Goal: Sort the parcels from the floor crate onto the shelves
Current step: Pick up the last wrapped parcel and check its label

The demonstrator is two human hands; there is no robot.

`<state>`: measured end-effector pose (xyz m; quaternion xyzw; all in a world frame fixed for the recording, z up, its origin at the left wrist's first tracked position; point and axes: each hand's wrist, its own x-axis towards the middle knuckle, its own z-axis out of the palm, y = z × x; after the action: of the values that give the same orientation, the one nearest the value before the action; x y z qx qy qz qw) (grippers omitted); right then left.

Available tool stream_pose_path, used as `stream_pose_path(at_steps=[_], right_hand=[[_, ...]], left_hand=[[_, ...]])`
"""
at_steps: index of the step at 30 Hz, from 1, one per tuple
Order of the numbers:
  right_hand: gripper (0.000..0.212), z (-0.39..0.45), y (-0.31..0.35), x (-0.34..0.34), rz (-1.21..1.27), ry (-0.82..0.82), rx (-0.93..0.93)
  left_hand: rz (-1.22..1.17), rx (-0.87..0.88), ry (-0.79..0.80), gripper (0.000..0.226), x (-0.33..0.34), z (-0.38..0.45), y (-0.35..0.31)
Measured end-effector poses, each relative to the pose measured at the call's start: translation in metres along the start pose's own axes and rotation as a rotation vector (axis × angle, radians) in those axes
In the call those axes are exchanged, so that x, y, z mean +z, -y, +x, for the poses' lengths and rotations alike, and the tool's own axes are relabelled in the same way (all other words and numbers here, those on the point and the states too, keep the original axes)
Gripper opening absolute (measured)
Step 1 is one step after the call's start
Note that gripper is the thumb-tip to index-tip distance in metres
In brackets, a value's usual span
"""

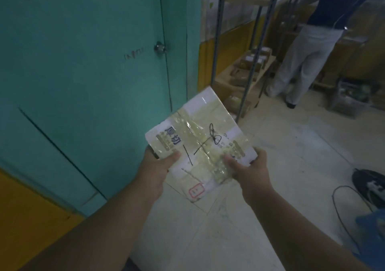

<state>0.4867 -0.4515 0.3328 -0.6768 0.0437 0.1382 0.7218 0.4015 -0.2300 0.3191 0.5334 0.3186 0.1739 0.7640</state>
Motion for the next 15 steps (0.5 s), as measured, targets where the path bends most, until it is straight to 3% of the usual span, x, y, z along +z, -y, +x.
stream_pose_path(at_steps=[2, 4, 9, 15], right_hand=[[0.050, -0.002, -0.001, 0.006, -0.099, -0.076, 0.001], [0.047, 0.002, 0.006, 0.001, -0.378, -0.129, -0.031], [0.053, 0.043, 0.018, -0.041, -0.634, -0.094, -0.094], [0.055, 0.140, 0.040, -0.132, -0.822, -0.098, -0.100]], left_hand=[[0.133, 0.028, 0.042, 0.049, 0.004, 0.009, 0.004], [0.202, 0.075, 0.072, 0.041, 0.009, 0.024, 0.005], [0.268, 0.121, 0.182, 0.033, 0.067, 0.061, 0.010], [0.305, 0.127, 0.340, 0.032, 0.198, 0.118, 0.037]])
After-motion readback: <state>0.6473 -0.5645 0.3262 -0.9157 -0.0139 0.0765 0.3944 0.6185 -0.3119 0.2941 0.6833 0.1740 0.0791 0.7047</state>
